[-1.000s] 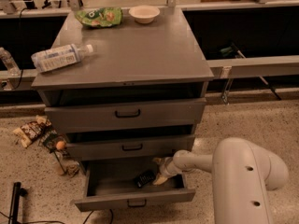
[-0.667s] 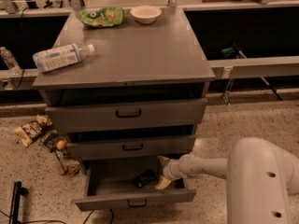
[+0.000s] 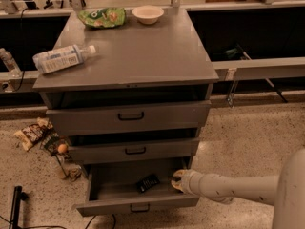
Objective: Place rxbar chocolate into bottom drawer
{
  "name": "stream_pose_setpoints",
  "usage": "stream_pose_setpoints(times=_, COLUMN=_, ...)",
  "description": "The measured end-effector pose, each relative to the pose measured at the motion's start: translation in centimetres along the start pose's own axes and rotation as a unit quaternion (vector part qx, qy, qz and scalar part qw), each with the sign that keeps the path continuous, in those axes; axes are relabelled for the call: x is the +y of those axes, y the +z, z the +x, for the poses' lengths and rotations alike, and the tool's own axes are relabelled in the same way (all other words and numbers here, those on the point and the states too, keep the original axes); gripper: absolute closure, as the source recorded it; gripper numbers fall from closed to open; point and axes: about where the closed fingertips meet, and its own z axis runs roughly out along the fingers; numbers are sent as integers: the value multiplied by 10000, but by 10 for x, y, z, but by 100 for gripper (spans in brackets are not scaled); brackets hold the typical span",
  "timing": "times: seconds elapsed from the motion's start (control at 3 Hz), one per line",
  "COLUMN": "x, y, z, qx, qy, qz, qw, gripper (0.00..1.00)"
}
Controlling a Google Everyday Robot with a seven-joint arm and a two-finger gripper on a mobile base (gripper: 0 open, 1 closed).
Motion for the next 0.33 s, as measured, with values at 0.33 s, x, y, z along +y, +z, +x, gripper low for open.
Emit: stream_pose_setpoints(times=0.33, x=23, y=-16, z=2, qx=64, qy=-72, qz=8, qw=10000, gripper=67)
